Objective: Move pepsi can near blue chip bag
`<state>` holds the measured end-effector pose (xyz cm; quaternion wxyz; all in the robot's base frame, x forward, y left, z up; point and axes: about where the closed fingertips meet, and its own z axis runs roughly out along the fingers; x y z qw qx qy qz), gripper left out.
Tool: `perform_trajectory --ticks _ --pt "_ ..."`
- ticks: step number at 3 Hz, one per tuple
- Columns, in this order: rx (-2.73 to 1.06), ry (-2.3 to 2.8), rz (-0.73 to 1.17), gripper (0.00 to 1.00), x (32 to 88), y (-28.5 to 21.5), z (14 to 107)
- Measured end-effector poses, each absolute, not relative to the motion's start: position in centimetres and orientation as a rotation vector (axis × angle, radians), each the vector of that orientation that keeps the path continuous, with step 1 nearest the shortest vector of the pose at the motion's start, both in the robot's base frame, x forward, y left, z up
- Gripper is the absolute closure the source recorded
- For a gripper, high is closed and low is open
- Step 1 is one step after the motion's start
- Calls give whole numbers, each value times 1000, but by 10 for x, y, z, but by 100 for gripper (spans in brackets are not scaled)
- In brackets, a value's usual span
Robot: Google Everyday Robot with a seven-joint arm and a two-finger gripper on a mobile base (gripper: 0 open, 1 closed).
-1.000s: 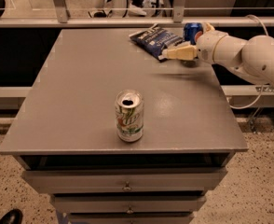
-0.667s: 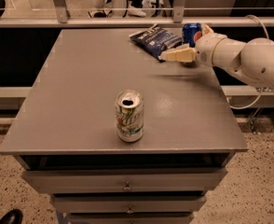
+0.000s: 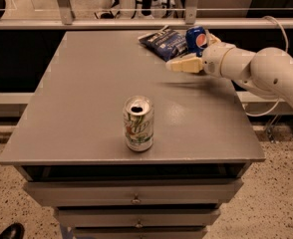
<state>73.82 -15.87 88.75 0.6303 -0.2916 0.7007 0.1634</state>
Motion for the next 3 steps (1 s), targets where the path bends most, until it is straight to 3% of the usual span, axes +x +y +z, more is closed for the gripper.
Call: perform_trajectory --ticks 3 --pt "-695 1643 409 0 692 -154 879"
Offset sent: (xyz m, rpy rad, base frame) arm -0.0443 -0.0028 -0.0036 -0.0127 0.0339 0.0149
